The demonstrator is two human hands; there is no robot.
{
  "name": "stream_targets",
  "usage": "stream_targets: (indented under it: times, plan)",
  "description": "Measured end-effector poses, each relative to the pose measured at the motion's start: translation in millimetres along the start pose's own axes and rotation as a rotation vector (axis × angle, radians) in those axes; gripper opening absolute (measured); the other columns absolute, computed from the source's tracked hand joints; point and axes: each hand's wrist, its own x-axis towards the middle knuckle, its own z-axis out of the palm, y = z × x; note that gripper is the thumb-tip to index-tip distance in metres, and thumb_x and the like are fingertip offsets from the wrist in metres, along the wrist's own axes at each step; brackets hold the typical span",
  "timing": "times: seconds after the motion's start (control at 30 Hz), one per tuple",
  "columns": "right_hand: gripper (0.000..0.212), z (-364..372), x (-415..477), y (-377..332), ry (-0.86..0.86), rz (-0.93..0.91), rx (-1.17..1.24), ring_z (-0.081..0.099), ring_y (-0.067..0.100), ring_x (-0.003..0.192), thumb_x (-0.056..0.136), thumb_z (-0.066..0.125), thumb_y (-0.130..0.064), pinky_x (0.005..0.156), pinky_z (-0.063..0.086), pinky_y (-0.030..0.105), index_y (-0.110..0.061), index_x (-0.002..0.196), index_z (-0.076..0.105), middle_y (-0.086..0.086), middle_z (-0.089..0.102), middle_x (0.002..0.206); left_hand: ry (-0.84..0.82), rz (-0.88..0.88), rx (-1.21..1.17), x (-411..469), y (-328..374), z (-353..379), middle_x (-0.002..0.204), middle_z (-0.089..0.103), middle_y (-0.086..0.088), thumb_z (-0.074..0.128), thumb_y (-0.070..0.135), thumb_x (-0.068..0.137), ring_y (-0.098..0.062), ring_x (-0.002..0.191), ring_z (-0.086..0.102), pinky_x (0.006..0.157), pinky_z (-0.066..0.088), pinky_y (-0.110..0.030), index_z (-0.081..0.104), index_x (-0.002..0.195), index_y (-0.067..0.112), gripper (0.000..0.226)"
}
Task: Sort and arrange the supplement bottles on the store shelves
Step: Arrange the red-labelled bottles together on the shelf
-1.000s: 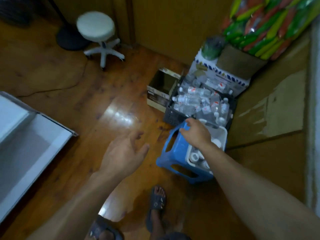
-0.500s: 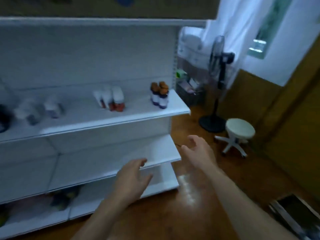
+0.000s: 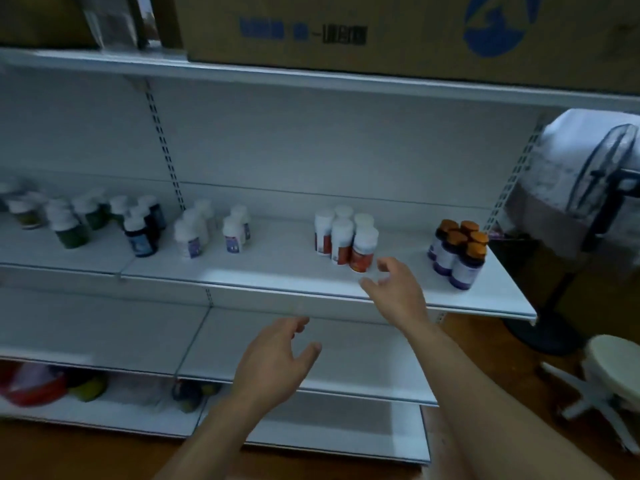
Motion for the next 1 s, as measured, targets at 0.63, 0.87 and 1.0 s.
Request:
stream_targets:
  times: [0.63, 0.87, 1.0]
  plan:
    - [0.046, 16, 86, 22, 0.026, -0.054, 0.239, 0.060, 0.003, 0.098, 0.072, 0.079, -0.044, 0.079, 0.046, 0.026, -0.035, 0.112, 0.057, -0.017, 0.063, 0.109, 0.014, -0.028, -0.276, 159, 5, 28, 0.121, 0.055, 0.022, 0.069, 0.040, 0.087, 0.014, 0.108, 0.050, 0.081, 0.038, -0.001, 0.049, 0.129, 0.039, 0.047]
    - [0.055, 19, 44, -31, -0.001, -0.324, 0.303, 0.057, -0.002, 0.106, 0.069, 0.084, -0.035, 0.083, 0.043, 0.008, -0.036, 0.117, 0.056, -0.020, 0.061, 0.112, 0.022, 0.177, -0.530, 153, 8, 21, 0.129, 0.055, 0.028, 0.081, 0.030, 0.078, 0.003, 0.121, 0.052, 0.095, 0.042, -0.010, 0.042, 0.128, 0.056, 0.069]
    - [0.056, 30, 34, -58, 0.067, -0.496, 0.283, 0.056, 0.002, 0.111, 0.071, 0.077, -0.042, 0.087, 0.043, 0.009, -0.027, 0.121, 0.057, -0.017, 0.059, 0.120, 0.033, 0.142, -0.731, 155, -6, 4, 0.121, 0.065, 0.008, 0.080, 0.035, 0.073, -0.021, 0.114, 0.063, 0.092, 0.055, -0.049, 0.055, 0.126, 0.037, 0.058]
